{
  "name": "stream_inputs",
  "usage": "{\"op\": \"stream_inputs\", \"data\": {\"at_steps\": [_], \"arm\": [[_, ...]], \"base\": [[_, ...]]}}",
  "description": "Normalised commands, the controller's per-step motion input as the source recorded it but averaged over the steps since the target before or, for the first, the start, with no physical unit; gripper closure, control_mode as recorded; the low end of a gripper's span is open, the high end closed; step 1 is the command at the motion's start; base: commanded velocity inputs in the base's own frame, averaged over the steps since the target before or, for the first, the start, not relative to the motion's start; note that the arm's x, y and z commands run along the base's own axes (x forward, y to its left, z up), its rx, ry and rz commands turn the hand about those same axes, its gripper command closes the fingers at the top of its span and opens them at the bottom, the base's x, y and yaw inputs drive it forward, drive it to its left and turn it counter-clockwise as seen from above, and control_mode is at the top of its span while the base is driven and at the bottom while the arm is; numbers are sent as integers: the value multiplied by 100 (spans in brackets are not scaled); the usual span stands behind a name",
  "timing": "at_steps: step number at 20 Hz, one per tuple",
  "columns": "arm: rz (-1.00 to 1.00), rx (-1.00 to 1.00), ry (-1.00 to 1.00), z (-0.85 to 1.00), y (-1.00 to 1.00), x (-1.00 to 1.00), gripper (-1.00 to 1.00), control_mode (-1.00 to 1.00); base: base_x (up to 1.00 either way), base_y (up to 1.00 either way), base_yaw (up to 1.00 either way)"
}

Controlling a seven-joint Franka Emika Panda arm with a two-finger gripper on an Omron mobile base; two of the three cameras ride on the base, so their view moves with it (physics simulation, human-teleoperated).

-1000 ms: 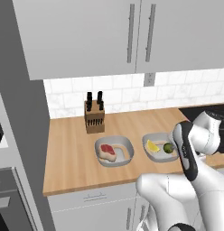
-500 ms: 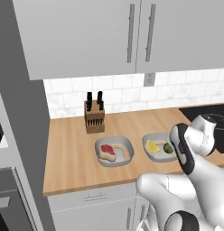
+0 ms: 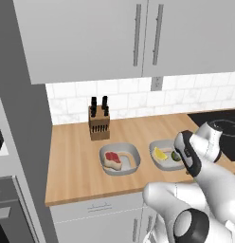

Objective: Take the meat container that has the steak and place it on the second highest rack of the freezer. Then take the vegetable container that has the lemon wedge and lime and place it on the highest rack of the freezer.

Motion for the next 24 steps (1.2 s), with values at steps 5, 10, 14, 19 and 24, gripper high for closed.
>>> {"op": "stream_inputs", "data": {"at_steps": [5, 10, 14, 19, 24], "arm": [[0, 0, 0, -20, 0, 14, -100, -100], [1, 1, 0, -26, 0, 3, -100, -100], [1, 0, 0, -31, 0, 0, 100, -100], [2, 1, 0, -40, 0, 0, 100, -100], [0, 2, 0, -35, -6, 8, 100, -100]], "base": [[0, 0, 0], [0, 0, 0], [0, 0, 0], [0, 0, 0], [0, 0, 0]]}}
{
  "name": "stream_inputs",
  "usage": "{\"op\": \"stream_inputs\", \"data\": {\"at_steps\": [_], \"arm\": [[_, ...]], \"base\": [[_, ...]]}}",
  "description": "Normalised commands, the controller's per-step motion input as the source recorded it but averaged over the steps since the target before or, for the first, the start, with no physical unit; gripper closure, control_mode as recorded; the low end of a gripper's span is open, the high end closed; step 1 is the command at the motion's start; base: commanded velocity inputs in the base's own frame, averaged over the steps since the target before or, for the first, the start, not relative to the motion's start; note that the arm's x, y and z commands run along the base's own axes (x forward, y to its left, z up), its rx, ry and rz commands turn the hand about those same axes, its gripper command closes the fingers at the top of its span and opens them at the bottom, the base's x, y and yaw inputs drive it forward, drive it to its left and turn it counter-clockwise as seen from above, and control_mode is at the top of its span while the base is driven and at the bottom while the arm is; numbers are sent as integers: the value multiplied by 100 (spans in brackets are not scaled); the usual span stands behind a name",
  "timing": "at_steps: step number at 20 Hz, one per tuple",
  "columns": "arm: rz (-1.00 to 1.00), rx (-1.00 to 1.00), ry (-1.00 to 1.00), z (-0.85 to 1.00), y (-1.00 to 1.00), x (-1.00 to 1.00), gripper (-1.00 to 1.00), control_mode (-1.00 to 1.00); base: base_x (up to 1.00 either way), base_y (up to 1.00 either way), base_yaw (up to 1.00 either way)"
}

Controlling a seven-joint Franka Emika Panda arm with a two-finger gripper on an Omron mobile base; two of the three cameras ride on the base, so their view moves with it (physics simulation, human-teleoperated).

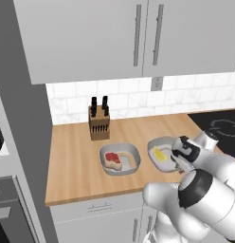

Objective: Take the meat container that has the steak and place it on the second highest rack of the freezer. Then take the vegetable container that has the lemon wedge and lime and place it on the highest rack of the freezer.

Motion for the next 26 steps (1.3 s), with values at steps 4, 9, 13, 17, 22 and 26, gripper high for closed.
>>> {"op": "stream_inputs", "data": {"at_steps": [4, 9, 13, 17, 22, 26], "arm": [[0, 7, 0, -8, -13, 14, 100, -100], [17, 6, -11, 50, -7, -24, 100, -100], [50, 0, -21, 97, -4, -32, 100, -100], [58, 0, -21, 100, 2, -13, 100, -100], [72, 0, -21, 100, 9, -5, 100, -100], [72, -2, -22, 100, 5, -8, 100, -100]], "base": [[0, 0, 0], [0, 0, 0], [0, 0, 0], [0, 0, 0], [0, 0, 0], [0, 0, 0]]}}
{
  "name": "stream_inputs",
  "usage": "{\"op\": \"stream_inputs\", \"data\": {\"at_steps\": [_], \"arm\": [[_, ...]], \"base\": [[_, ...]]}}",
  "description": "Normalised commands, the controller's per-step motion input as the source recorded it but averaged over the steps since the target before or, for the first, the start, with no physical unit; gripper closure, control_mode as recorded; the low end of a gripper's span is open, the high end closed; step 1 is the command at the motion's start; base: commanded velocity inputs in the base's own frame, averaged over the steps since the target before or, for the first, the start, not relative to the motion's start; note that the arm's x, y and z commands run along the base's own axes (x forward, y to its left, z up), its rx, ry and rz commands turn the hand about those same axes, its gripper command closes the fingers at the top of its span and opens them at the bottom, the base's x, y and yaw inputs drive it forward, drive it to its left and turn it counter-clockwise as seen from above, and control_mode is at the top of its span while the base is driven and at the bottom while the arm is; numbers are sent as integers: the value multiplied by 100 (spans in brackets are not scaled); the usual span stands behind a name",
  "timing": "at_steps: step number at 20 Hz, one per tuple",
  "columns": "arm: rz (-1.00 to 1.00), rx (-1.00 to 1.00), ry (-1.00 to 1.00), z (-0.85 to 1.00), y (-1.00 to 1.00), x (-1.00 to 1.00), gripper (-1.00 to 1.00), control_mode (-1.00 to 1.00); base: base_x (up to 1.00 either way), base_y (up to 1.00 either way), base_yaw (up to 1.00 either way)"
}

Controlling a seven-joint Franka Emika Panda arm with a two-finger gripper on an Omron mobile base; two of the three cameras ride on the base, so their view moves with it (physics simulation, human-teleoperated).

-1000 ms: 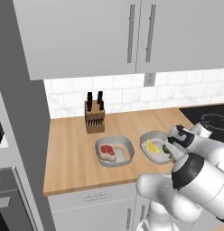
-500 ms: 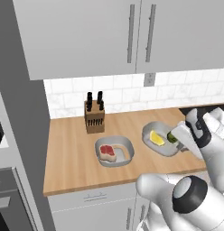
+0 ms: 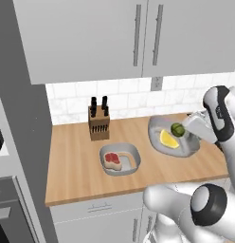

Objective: Take the meat container that has the steak and place it on the second highest rack of the freezer. Then take the vegetable container that has the lemon wedge and lime and place it on the highest rack of the freezer.

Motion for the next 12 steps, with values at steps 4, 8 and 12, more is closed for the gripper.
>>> {"op": "stream_inputs", "data": {"at_steps": [4, 8, 12], "arm": [[61, -10, -20, 98, 34, -19, 100, -100], [52, -13, -13, 76, 67, -11, 100, -100], [30, -6, -18, 45, 72, -36, 100, -100]], "base": [[0, 0, 0], [0, 0, 0], [0, 0, 0]]}}
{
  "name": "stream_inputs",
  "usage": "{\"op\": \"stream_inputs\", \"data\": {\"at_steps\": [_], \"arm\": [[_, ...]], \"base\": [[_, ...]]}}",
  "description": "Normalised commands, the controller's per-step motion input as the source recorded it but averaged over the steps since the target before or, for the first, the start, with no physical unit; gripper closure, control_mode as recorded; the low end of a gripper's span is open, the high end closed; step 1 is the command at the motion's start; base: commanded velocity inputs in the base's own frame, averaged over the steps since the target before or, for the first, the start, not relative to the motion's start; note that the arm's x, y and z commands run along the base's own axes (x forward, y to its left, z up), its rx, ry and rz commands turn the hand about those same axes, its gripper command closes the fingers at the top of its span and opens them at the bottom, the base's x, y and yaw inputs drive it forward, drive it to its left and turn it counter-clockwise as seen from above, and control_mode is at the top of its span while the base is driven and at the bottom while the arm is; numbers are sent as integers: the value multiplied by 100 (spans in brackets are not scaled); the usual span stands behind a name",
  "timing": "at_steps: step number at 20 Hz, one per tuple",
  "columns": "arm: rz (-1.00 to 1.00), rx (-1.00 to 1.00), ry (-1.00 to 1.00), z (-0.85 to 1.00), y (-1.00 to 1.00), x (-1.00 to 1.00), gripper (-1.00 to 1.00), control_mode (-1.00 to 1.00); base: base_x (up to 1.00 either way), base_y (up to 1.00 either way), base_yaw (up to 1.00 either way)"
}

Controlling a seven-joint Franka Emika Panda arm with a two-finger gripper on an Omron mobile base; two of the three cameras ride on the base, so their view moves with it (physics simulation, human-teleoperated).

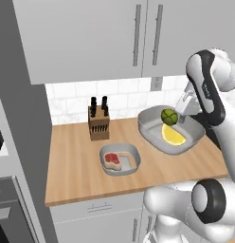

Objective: Take the meat container that has the steak and place it on the second highest rack of the freezer. Then take the vegetable container that has the lemon wedge and lime and place it on the highest rack of the freezer.

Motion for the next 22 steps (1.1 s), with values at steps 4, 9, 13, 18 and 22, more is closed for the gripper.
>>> {"op": "stream_inputs", "data": {"at_steps": [4, 9, 13, 18, 22], "arm": [[10, 0, -18, 19, 55, -51, 100, -100], [0, 0, -2, 0, 6, -10, 100, 100], [0, 0, 0, 0, 0, 0, 100, 100], [0, 0, 0, 0, 0, 0, 100, 100], [0, 0, 0, 0, 0, 0, 100, 100]], "base": [[0, 0, 0], [0, 0, 0], [-24, 0, 0], [-80, -14, 12], [-23, 4, 0]]}}
